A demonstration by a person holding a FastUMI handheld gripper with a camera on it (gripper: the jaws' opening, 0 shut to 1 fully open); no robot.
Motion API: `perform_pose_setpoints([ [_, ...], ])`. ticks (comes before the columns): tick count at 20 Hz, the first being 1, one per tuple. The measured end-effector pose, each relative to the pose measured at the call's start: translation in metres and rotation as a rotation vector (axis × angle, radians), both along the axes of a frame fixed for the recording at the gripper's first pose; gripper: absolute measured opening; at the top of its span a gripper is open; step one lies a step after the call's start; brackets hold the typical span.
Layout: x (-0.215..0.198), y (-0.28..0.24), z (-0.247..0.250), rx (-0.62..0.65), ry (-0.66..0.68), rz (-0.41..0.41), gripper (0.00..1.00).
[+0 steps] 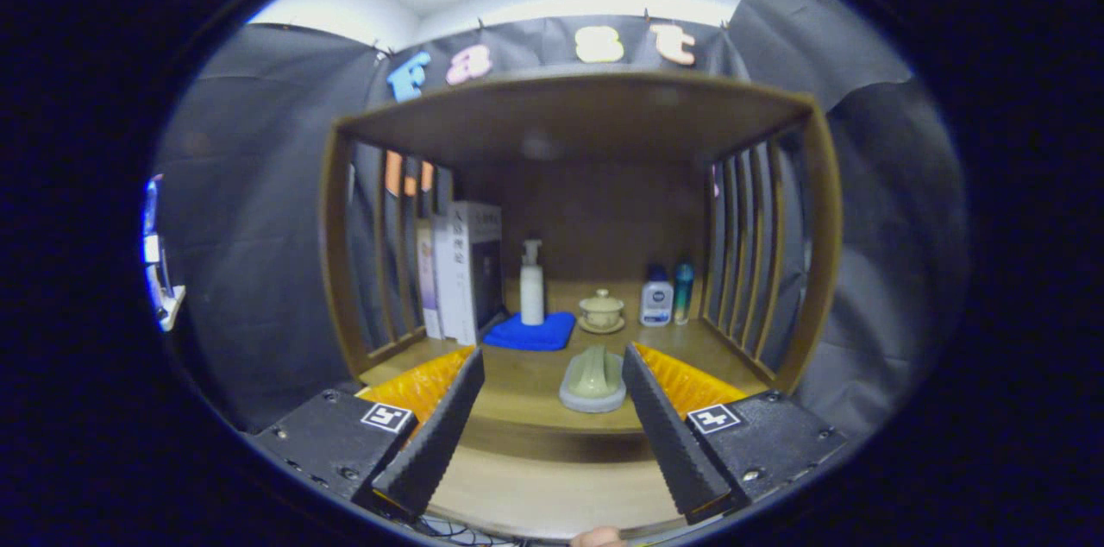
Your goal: Pull open the drawer, take out the items inside it, and place them on the countertop above the cabinet.
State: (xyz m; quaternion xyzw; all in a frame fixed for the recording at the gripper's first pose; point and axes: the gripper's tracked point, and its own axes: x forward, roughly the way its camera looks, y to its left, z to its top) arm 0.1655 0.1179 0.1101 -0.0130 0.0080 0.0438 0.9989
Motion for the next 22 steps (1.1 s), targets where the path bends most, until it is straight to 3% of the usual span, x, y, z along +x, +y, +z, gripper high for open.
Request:
perform_pose_setpoints([
  [4, -0.068, -0.003, -0.045, -0.089, -0.022, -0.044, 1.00],
  [8, -0.095, 0.003, -0.075, -0.083, -0.063, -0.065, 1.00],
  [12, -0.094, -0.009, -0.113, -0.028, -0.033, -0.137, 1.00],
  [22, -0.079, -0.004, -0.189, -0.012, 0.111, -0.143, 1.00],
])
